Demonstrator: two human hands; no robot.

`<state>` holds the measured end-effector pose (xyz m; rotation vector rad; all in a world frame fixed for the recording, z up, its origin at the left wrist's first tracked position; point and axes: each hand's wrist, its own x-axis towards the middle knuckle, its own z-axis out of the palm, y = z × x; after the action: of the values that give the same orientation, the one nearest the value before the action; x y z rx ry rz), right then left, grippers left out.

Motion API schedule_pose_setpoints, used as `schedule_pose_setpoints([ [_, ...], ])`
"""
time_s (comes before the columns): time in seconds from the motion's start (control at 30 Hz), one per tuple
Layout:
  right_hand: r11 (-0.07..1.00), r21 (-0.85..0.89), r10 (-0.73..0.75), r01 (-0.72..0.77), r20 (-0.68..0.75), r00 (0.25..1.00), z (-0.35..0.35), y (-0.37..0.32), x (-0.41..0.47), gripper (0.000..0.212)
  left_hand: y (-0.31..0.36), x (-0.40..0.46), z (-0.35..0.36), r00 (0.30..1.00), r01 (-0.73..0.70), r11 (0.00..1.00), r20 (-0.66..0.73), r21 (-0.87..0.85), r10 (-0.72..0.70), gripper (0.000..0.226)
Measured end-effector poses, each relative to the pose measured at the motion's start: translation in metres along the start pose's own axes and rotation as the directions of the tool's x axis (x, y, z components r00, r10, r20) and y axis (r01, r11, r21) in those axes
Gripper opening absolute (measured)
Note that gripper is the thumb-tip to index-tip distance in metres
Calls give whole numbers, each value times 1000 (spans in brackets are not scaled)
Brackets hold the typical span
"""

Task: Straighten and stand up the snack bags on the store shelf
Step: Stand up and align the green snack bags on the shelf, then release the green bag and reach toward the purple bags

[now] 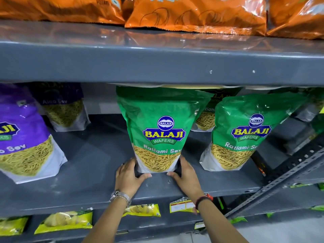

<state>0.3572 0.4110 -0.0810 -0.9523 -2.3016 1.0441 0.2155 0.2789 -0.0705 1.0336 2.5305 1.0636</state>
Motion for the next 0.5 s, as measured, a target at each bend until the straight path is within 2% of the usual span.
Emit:
schedule_pose_setpoints([
  [0.13,1000,27,1,0,-31,1000,-3,0,-8,81,-1,-2,1,998,11,1000,64,-28,-9,70],
  [0.23,998,6,-57,60,-199,978,-6,-5,-31,73,-5,-12,-6,995,71,979,89,-191,-54,77],
  [0.27,994,-18,-106,105,-243,964,-5,-8,-39,67,-7,-17,-10,995,87,969,63,-231,-74,76],
  [0.33,975,-71,-221,210,-240,945,2,-19,-52,56,-14,-29,-22,993,88,971,-58,-222,-103,71],
  [0.4,941,-116,-334,317,-182,925,17,-37,-57,48,-24,-39,-35,977,78,985,-185,-155,-106,64],
  [0.5,880,-94,-471,465,-52,881,51,-75,-55,44,-47,-50,-66,940,104,983,-307,-150,-147,58],
])
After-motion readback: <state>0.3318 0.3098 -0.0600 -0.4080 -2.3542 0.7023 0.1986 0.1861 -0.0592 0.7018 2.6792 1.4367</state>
